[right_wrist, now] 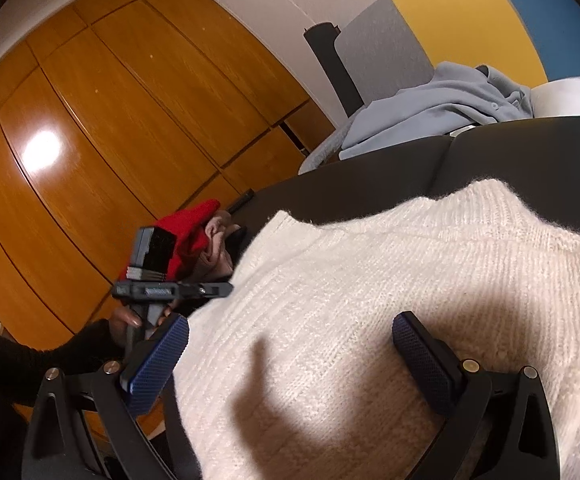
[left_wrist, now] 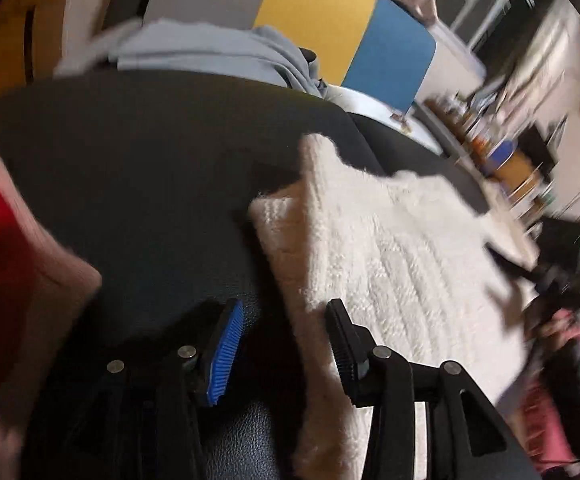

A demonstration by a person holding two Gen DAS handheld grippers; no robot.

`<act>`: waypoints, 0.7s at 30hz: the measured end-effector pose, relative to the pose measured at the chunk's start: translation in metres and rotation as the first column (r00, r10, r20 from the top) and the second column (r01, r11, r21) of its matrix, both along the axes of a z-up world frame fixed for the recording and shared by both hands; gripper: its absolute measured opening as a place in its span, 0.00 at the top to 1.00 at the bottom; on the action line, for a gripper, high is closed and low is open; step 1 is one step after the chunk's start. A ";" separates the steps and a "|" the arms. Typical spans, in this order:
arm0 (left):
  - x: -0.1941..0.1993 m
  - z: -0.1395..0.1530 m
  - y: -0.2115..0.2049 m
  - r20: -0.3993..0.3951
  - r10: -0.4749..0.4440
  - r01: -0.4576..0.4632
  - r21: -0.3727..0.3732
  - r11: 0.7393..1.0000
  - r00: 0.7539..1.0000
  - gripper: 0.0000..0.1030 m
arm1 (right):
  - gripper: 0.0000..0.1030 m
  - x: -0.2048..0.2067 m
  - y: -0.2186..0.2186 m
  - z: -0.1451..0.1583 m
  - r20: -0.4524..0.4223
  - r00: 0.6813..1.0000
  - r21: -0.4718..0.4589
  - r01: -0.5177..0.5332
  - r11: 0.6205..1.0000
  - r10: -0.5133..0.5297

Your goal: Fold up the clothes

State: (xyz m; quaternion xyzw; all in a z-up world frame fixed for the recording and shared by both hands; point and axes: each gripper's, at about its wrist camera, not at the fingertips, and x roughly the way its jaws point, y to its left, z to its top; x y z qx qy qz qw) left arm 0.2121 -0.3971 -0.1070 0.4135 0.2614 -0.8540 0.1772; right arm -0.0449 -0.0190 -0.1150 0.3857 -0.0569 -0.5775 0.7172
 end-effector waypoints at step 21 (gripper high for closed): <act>0.004 0.022 -0.015 -0.024 0.082 -0.081 0.051 0.995 0.996 0.54 | 0.00 0.027 0.035 0.034 -0.251 0.961 0.141 0.156 0.978 -0.117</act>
